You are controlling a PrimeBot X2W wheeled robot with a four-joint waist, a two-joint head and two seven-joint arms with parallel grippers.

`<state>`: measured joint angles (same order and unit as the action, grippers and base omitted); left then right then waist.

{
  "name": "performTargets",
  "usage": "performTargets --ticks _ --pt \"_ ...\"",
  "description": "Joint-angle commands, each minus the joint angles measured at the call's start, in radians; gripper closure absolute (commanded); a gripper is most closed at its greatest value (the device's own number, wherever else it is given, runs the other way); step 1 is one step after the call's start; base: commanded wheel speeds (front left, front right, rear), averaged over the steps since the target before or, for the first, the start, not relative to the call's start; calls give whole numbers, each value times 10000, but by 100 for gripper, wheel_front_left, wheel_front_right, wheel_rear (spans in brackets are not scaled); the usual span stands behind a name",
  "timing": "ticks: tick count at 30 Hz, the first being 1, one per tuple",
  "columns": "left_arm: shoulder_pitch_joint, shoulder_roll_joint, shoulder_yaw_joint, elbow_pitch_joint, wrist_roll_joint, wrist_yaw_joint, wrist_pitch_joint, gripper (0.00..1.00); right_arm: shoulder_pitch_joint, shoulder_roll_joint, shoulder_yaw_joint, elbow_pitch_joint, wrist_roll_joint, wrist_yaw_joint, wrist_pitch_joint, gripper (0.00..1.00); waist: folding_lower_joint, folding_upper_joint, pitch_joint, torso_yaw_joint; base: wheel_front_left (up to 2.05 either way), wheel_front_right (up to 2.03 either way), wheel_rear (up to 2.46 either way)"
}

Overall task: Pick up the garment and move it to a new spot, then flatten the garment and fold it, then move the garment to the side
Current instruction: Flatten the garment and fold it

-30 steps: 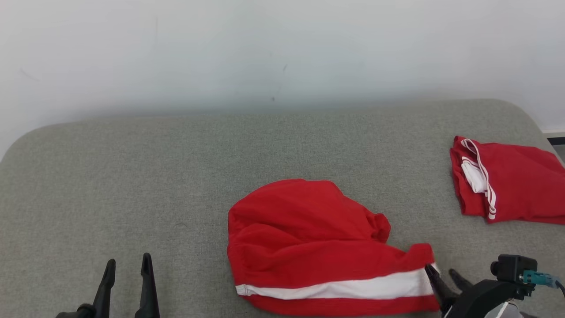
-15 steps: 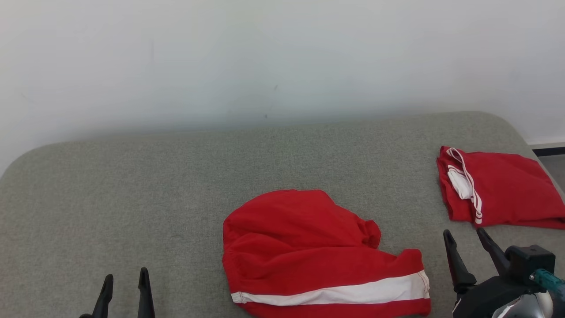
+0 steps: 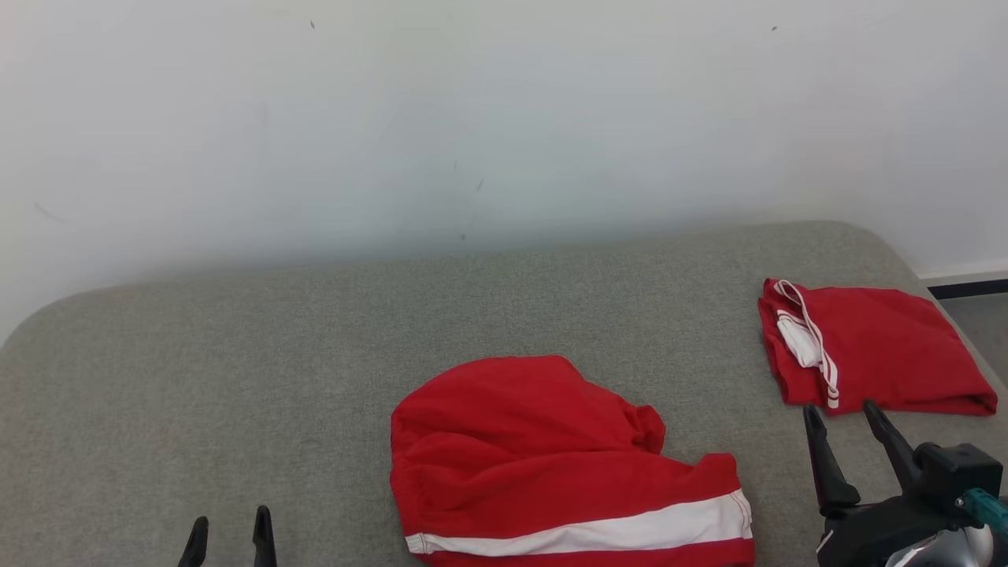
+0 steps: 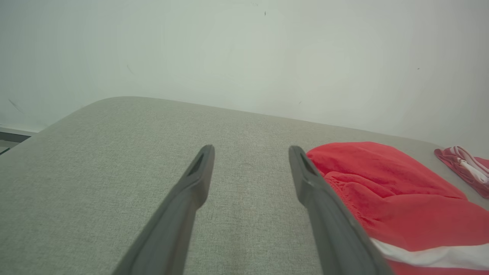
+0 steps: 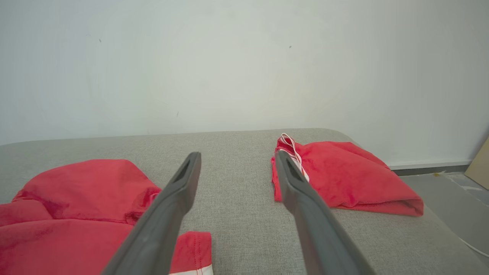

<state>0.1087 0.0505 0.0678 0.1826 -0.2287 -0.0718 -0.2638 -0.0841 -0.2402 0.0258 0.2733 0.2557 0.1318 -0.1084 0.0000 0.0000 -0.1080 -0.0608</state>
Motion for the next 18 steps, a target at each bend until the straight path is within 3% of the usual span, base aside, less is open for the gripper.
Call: performTargets --ticks 1,18 --pt "68 1 -25 18 60 -55 -3 0 -67 -71 14 61 81 -23 -103 0 0 0 -32 0 0 0 0" --pt "0 1 -313 -287 -134 -157 -3 0 -30 -115 675 1111 439 -23 -709 0 0 0 -114 -55 0 0 0"
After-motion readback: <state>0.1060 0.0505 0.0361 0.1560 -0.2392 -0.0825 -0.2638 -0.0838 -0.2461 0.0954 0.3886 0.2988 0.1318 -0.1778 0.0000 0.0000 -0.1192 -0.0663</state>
